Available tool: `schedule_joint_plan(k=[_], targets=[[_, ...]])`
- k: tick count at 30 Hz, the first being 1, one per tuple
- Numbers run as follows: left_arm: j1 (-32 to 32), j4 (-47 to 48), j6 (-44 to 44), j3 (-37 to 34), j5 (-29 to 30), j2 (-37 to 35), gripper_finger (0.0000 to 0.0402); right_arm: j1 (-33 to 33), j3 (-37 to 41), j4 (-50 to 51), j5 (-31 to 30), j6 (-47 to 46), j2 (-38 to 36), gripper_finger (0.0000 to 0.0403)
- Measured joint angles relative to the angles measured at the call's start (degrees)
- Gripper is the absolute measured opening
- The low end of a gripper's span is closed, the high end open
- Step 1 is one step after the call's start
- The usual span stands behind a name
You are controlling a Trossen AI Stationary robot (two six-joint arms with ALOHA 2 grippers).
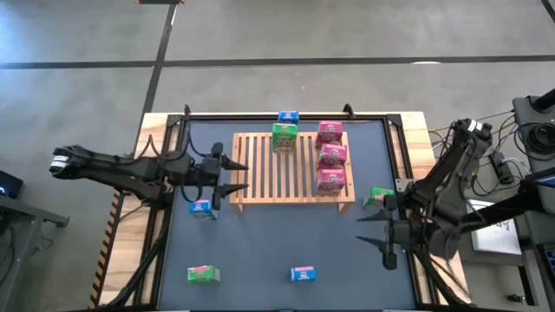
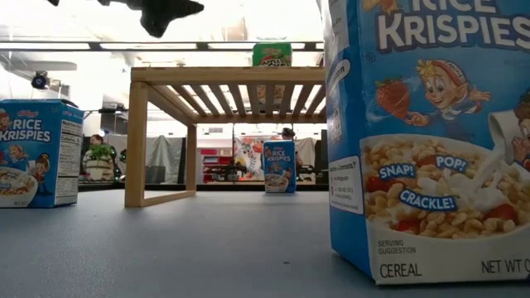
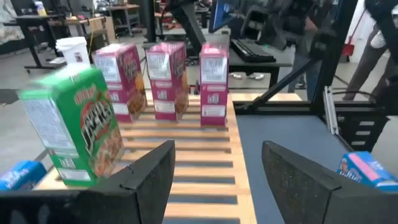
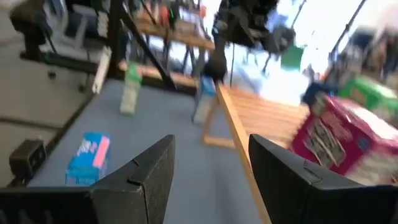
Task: Stack cereal on shelf
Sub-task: Put the top green cereal box on the shelf aligned with the other green cereal box
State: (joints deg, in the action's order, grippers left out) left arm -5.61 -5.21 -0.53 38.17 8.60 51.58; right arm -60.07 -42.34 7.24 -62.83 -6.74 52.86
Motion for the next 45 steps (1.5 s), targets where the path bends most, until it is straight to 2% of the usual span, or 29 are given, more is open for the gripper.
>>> schedule_joint_plan(k=[3,7,10,12,20,26,31,38,45], targets=[[-0.16,-4.05,-0.30,-2.93,0.00,0.66,0.0223,0.08,-9.81,27.15,1.51,-21.12,2.07,0.0194],[-0.87,-10.12,-0.91,-6.27,0.00,1.57,0.0223,0.08,-21.14,59.62,11.05,-49.26,6.52,0.0194],[-1.18,-14.68,-0.01,-8.27,-0.02,2.08,0.0223,0.08,-26.82,76.68,19.16,-64.54,10.32,0.0194],[-1.20,-16.61,0.52,-8.82,-0.02,2.43,0.0223,0.10,-29.05,82.65,25.11,-70.05,12.27,0.0194],[-1.18,-18.38,1.71,-9.11,-0.04,3.58,0.0223,2.71,-24.97,82.69,35.49,-73.24,12.03,0.0194],[-1.16,-18.21,1.72,-9.02,-0.09,3.66,0.0223,6.84,-17.54,82.77,37.84,-74.07,8.83,0.0194],[-1.16,-17.75,1.72,-9.05,-0.11,3.73,0.0223,10.94,-14.51,82.42,40.26,-70.47,4.36,0.0199],[-1.16,-17.44,1.72,-9.11,-0.13,3.73,0.0223,16.08,-13.81,82.17,38.10,-63.76,-0.12,0.0258],[-1.16,-17.39,2.54,-9.13,-0.15,3.73,0.0223,20.11,-9.67,80.97,37.77,-56.04,-0.66,0.0322]])
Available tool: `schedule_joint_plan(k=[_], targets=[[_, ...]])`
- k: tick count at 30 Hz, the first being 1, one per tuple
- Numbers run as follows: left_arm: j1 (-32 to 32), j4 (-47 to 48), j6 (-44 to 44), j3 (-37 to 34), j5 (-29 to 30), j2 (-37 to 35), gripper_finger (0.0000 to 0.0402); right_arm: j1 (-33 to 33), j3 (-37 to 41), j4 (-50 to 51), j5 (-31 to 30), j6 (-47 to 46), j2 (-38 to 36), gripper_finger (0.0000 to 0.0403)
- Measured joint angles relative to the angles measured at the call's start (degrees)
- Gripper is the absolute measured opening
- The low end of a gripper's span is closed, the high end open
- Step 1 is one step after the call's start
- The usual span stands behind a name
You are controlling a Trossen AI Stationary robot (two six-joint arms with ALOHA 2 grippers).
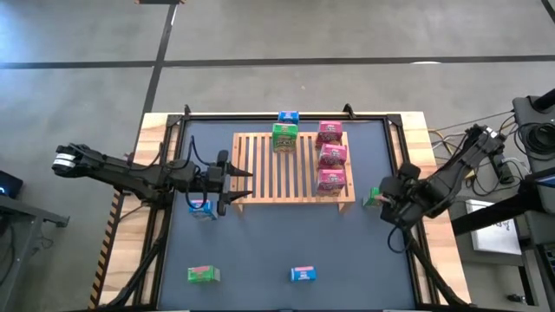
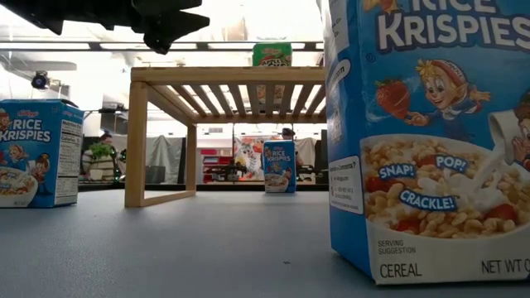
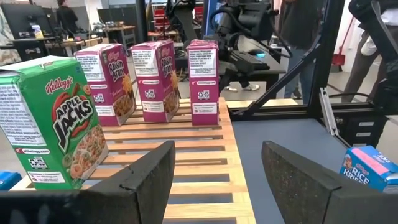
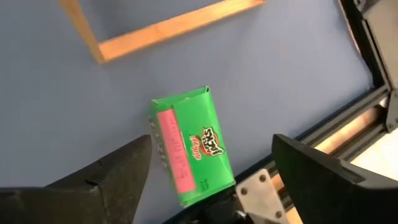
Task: Stack cereal on shelf
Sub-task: Put the top green cereal box on the shelf aligned with the other green cereal box
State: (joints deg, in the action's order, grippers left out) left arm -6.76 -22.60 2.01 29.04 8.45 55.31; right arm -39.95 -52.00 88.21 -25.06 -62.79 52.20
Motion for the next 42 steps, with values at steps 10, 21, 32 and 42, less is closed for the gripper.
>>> schedule_joint_plan(k=[10,21,32,42], targets=[[0.00,0.76,0.03,-0.04,-0.04,0.02,0.0223,0.32,6.51,-3.48,-0.19,3.66,-1.03,0.0332],[0.00,0.76,0.03,-0.04,-0.09,0.02,0.0223,3.91,6.51,-6.37,0.57,4.35,-2.95,0.0327],[-0.02,0.76,0.24,-0.04,-0.11,0.02,0.0223,10.46,6.40,-6.88,6.16,10.34,-2.62,0.0327],[-0.02,0.76,0.45,-0.04,-0.11,0.02,0.0223,17.10,6.40,-8.10,9.23,16.97,-2.53,0.0327]])
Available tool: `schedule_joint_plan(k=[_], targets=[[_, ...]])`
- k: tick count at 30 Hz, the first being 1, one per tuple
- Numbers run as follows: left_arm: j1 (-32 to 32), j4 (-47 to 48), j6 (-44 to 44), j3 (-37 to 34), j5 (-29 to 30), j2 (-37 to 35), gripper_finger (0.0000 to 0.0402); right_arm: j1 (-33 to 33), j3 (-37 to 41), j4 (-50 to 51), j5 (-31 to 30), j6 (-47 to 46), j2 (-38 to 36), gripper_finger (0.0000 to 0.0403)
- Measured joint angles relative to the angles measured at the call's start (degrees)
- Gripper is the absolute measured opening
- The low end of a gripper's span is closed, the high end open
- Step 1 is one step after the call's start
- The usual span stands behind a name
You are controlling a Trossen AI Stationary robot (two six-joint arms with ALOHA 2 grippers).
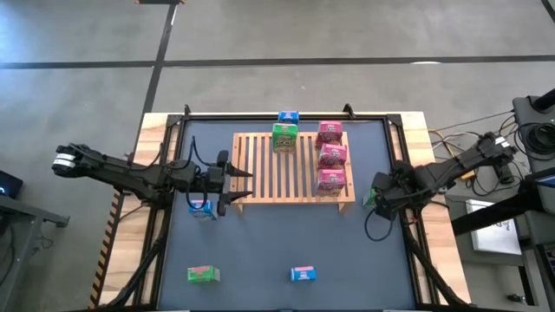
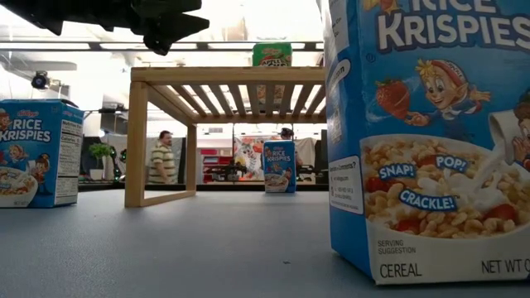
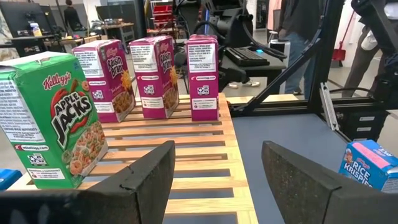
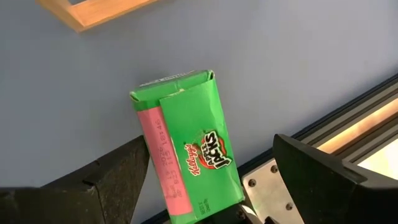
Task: Stack cereal on shelf
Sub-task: Put the top green cereal box on the shelf aligned with the other green cereal box
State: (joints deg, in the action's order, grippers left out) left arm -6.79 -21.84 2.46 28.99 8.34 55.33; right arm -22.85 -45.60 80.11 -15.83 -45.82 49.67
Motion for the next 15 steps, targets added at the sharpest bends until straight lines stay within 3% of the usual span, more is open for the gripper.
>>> schedule_joint_plan(k=[10,15], targets=[[0.01,0.02,0.02,0.00,0.02,0.00,0.0223,1.27,0.00,-0.54,1.28,2.44,0.00,0.0324],[0.02,0.02,0.04,0.00,0.02,0.00,0.0223,1.27,0.00,-0.60,1.28,3.21,0.04,0.0287]])
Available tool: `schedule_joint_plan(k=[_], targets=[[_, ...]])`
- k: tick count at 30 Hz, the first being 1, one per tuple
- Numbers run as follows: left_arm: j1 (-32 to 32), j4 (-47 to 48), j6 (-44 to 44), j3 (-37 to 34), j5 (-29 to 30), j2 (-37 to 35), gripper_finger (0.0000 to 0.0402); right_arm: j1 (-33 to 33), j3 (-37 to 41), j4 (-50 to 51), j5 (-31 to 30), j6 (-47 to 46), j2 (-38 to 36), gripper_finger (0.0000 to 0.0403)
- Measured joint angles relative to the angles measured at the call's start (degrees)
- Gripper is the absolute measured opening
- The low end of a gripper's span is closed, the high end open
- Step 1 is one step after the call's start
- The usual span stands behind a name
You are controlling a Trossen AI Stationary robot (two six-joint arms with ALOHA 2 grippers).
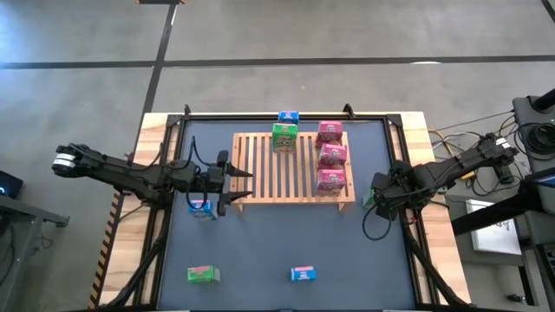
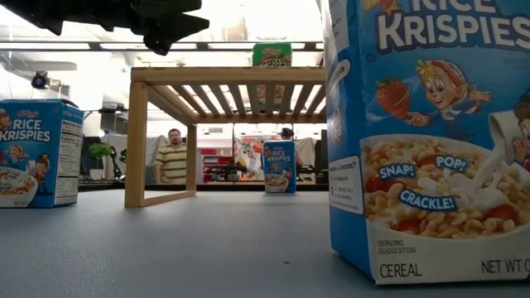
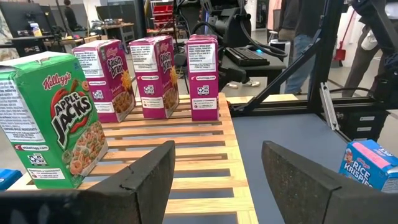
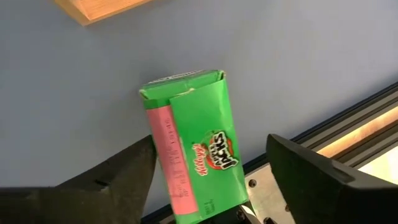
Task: Stack cereal on shelf
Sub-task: Put the top green cereal box on the shelf aligned with the other green cereal box
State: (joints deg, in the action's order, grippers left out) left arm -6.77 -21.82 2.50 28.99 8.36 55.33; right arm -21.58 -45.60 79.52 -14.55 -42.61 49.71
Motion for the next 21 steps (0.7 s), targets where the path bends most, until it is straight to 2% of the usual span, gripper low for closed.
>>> schedule_joint_plan(k=[9,16,21], targets=[[0.00,0.00,0.00,0.00,0.00,0.00,0.0223,0.00,0.00,-0.60,0.04,0.64,0.00,0.0207],[-0.01,0.00,0.00,0.00,0.00,0.00,0.0223,0.00,-0.44,-0.43,1.50,0.96,-0.04,0.0176],[0.00,0.00,0.00,0.00,0.00,0.00,0.0223,0.00,-3.52,-0.56,1.65,1.26,0.00,0.0162]])
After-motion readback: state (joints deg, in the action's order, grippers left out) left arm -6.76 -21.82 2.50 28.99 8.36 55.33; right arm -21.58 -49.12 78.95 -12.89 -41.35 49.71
